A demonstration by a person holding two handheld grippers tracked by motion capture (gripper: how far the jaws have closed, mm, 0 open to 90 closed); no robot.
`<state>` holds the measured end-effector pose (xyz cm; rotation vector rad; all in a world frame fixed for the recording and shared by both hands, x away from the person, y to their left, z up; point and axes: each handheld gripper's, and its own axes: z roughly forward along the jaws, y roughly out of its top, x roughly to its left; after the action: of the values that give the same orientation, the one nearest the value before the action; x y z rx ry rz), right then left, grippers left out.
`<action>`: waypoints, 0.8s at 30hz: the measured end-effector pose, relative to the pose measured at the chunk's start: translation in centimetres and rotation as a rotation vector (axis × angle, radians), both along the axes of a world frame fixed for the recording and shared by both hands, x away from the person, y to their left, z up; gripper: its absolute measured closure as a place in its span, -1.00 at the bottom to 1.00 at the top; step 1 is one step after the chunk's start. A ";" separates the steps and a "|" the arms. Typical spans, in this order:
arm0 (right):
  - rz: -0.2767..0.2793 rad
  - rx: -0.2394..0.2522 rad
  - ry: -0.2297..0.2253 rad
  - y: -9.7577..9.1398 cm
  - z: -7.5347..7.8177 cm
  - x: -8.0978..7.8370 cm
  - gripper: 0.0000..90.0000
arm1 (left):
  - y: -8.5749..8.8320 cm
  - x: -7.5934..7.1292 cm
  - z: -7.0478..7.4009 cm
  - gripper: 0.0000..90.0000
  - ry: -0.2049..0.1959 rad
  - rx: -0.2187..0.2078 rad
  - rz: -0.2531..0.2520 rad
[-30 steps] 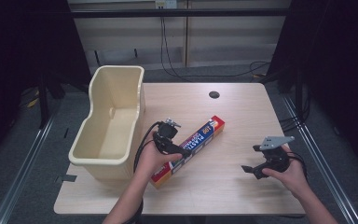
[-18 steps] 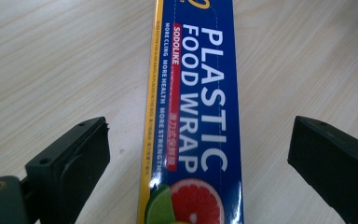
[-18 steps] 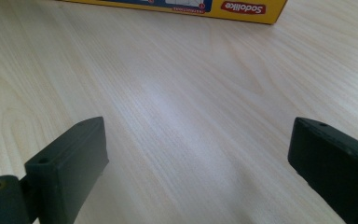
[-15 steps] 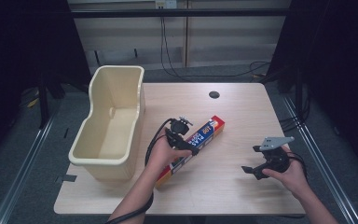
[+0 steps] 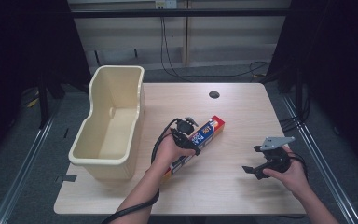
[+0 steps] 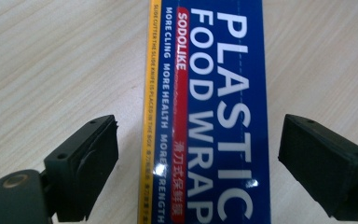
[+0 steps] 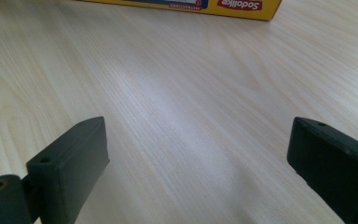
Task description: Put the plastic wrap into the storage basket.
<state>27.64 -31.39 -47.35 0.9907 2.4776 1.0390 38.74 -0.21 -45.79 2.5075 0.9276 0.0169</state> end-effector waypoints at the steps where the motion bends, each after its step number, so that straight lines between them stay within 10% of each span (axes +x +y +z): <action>1: 0.000 0.000 0.000 0.0 0.0 0.0 -0.89 | 0.0 0.0 0.0 -0.71 0.000 0.000 0.000; 24: 0.003 0.009 0.003 0.1 0.2 -0.1 -0.88 | -1.2 0.8 -0.1 -0.21 0.050 0.100 -0.038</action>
<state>27.50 -31.31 -47.19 0.9922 2.4804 1.0518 39.56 -1.44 -45.87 2.6281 0.9197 -0.0114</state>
